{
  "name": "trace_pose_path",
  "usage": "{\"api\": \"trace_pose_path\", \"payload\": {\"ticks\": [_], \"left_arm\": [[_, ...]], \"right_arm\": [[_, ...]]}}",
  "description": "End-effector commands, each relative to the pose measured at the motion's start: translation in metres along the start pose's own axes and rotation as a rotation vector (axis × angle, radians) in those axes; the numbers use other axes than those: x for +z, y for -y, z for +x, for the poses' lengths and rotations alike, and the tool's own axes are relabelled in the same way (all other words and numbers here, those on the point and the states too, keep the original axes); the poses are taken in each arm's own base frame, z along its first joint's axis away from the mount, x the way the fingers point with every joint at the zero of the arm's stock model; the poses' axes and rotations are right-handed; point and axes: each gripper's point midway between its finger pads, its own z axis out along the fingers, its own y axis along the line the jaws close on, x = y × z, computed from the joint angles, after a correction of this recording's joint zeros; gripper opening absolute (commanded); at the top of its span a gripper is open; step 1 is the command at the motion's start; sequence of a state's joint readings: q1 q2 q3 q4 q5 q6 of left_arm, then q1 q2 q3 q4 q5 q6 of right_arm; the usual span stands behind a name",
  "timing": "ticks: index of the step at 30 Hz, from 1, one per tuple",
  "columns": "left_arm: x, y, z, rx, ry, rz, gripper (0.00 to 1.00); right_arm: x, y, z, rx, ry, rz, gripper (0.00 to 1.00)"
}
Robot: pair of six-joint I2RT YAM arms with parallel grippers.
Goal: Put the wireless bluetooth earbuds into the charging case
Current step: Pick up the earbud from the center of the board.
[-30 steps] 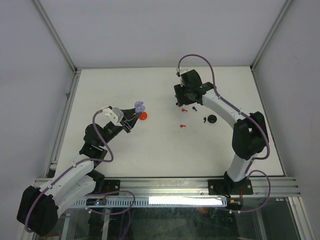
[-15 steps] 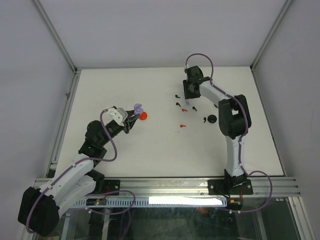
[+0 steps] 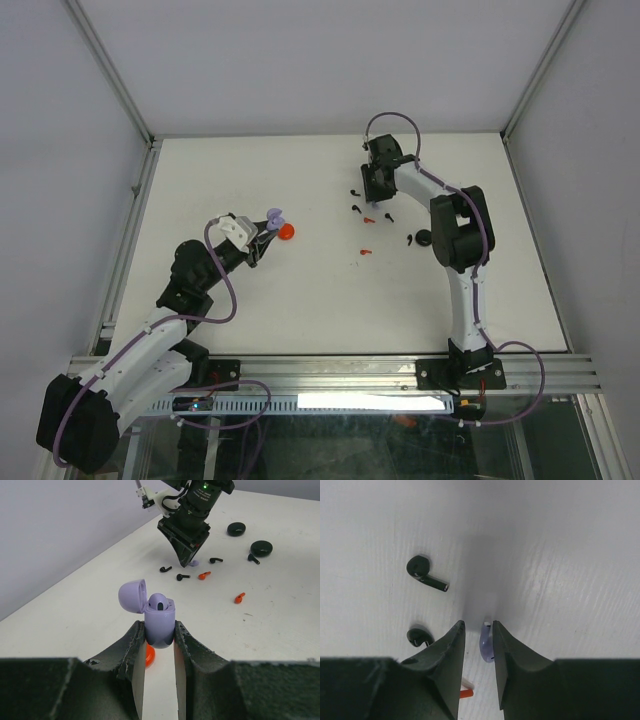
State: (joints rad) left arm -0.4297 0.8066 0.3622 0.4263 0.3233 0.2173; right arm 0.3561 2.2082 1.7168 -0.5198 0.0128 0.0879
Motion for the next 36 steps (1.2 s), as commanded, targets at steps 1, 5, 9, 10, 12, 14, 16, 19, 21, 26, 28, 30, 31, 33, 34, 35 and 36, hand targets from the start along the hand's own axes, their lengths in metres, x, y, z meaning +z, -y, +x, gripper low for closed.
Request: {"api": "trace_pose_path", "payload": {"ticks": [1, 5, 9, 10, 12, 14, 16, 19, 21, 26, 28, 30, 31, 33, 34, 35, 36], "left_arm": [[0.002, -0.007, -0.03, 0.054, 0.073, 0.001, 0.0], [0.003, -0.005, -0.03, 0.052, 0.073, 0.011, 0.0], [0.003, -0.004, -0.029, 0.049, 0.07, 0.019, 0.0], [0.003, -0.003, -0.029, 0.047, 0.069, 0.021, 0.0], [0.004, -0.003, -0.028, 0.044, 0.068, 0.025, 0.0], [0.004, -0.001, -0.028, 0.041, 0.067, 0.032, 0.0], [0.005, -0.001, -0.028, 0.039, 0.066, 0.035, 0.0], [0.005, 0.0, -0.028, 0.037, 0.066, 0.043, 0.0], [0.005, 0.0, -0.028, 0.037, 0.067, 0.044, 0.0], [0.005, 0.0, -0.028, 0.038, 0.067, 0.042, 0.0], [0.005, 0.001, -0.028, 0.037, 0.067, 0.043, 0.0], [0.005, 0.001, -0.028, 0.038, 0.067, 0.044, 0.0], [0.005, 0.001, -0.028, 0.039, 0.067, 0.047, 0.0], [0.005, 0.001, -0.028, 0.04, 0.068, 0.049, 0.0], [0.005, 0.001, -0.028, 0.04, 0.067, 0.049, 0.0], [0.005, 0.001, -0.028, 0.04, 0.066, 0.048, 0.0], [0.005, 0.001, -0.028, 0.042, 0.066, 0.048, 0.0]], "right_arm": [[-0.008, -0.013, -0.01, -0.013, 0.014, -0.069, 0.31], [-0.013, -0.026, -0.002, -0.062, -0.008, -0.131, 0.3], [-0.017, -0.031, 0.007, -0.111, -0.038, -0.146, 0.29], [-0.019, -0.03, 0.009, -0.12, -0.047, -0.143, 0.29], [-0.024, -0.03, 0.014, -0.13, -0.061, -0.132, 0.29], [-0.029, -0.027, 0.017, -0.132, -0.071, -0.118, 0.28], [-0.035, -0.024, 0.02, -0.136, -0.083, -0.094, 0.28], [-0.047, -0.022, 0.015, -0.145, -0.061, -0.063, 0.28], [-0.054, -0.024, 0.009, -0.14, -0.034, -0.058, 0.29], [-0.057, -0.013, -0.004, -0.099, 0.032, 0.021, 0.3], [-0.056, -0.009, -0.007, -0.098, 0.043, 0.046, 0.3], [-0.053, -0.004, -0.009, -0.111, 0.054, 0.066, 0.31], [-0.05, -0.004, -0.009, -0.121, 0.054, 0.069, 0.31], [-0.045, -0.003, -0.01, -0.152, 0.044, 0.068, 0.32], [-0.042, -0.003, -0.009, -0.165, 0.039, 0.066, 0.32], [-0.04, -0.003, -0.009, -0.177, 0.038, 0.064, 0.32], [-0.037, -0.003, -0.009, -0.189, 0.033, 0.063, 0.33]]}}
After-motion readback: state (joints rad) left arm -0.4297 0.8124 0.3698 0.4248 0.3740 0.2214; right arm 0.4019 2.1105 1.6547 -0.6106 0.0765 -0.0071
